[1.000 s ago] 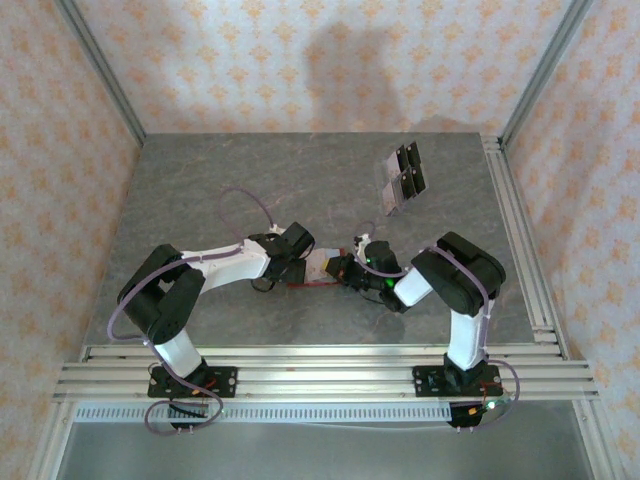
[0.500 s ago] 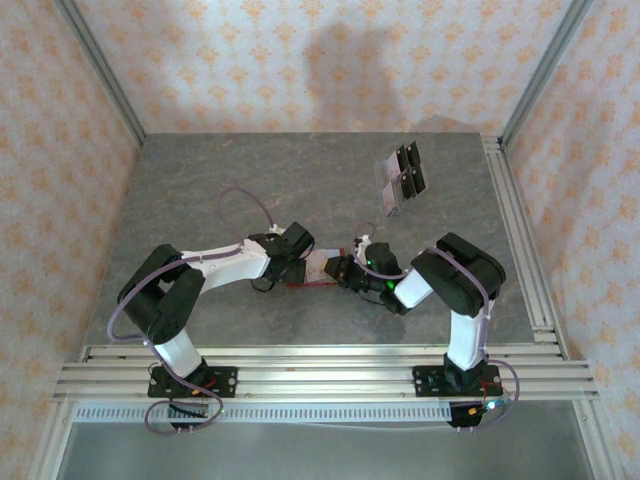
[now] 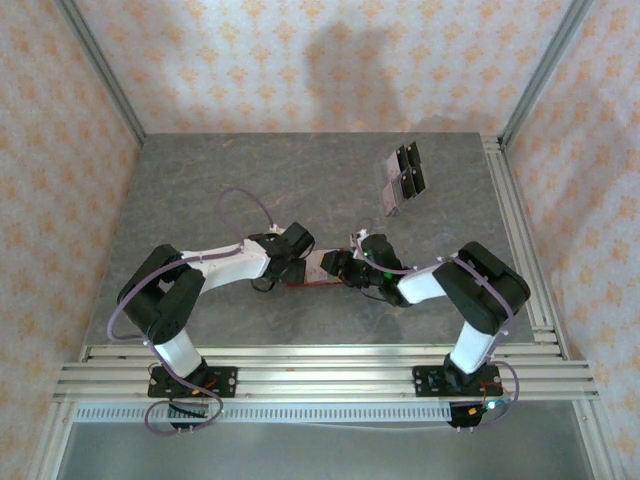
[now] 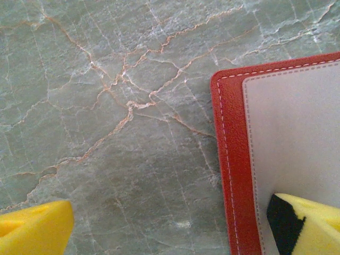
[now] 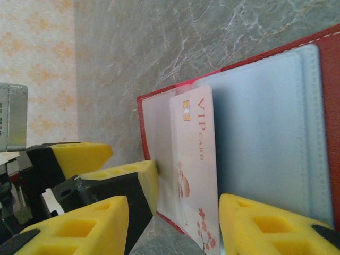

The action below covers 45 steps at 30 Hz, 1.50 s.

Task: Put the credit cards into the card holder
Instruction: Insert the credit card into the card slot.

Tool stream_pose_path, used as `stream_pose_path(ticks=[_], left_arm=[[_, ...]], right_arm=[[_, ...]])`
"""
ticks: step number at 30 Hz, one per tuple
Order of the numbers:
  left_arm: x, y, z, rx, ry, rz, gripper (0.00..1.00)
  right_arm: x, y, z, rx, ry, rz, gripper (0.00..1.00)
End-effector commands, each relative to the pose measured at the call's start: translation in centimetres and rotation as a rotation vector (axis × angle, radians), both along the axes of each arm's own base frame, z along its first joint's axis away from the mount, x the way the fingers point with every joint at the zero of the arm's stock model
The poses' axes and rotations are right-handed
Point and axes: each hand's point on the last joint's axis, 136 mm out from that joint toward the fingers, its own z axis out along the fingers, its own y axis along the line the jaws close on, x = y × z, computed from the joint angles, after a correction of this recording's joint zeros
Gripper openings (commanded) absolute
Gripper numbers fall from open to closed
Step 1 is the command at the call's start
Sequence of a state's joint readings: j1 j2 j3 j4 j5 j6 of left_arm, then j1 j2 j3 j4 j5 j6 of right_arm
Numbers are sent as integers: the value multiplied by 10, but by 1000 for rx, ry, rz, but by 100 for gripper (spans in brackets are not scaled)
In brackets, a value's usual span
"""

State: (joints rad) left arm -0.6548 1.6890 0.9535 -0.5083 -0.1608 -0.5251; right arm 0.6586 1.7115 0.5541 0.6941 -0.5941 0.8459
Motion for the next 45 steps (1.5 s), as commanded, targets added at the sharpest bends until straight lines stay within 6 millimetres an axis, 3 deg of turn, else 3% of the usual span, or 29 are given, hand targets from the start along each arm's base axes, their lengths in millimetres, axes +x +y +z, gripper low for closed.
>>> stream_pose_path(ticks=[1,5,10,13,16,20,24,30,45], left_arm=[[-8,4,3,15,19,-4,96],[-6,3,7,8,10,-3,96],[0,0,26,-14,-35,-1,97],[6,-2,41,-36,-73,22,99],[11,-1,54,-48,-105,46,100],[16,8,61,-32,-118,71,100],[15,21,55,-8,-97,92,100],[6,31,40,12,-66,101,100],[-5,34,5,16,-6,110,100]], right_arm=[[0,-14,-4,-132,-7,1,50],[6,-21,9,-173,-25,4,51],[12,-26,23,-250,-28,41,46],[14,-28,25,-324,-18,72,37],[16,-34,21,-420,10,99,17],[17,-38,14,-510,39,133,5],[15,-37,8,-566,58,165,0],[10,-28,-3,-593,78,204,0],[16,-16,-14,-593,99,224,0]])
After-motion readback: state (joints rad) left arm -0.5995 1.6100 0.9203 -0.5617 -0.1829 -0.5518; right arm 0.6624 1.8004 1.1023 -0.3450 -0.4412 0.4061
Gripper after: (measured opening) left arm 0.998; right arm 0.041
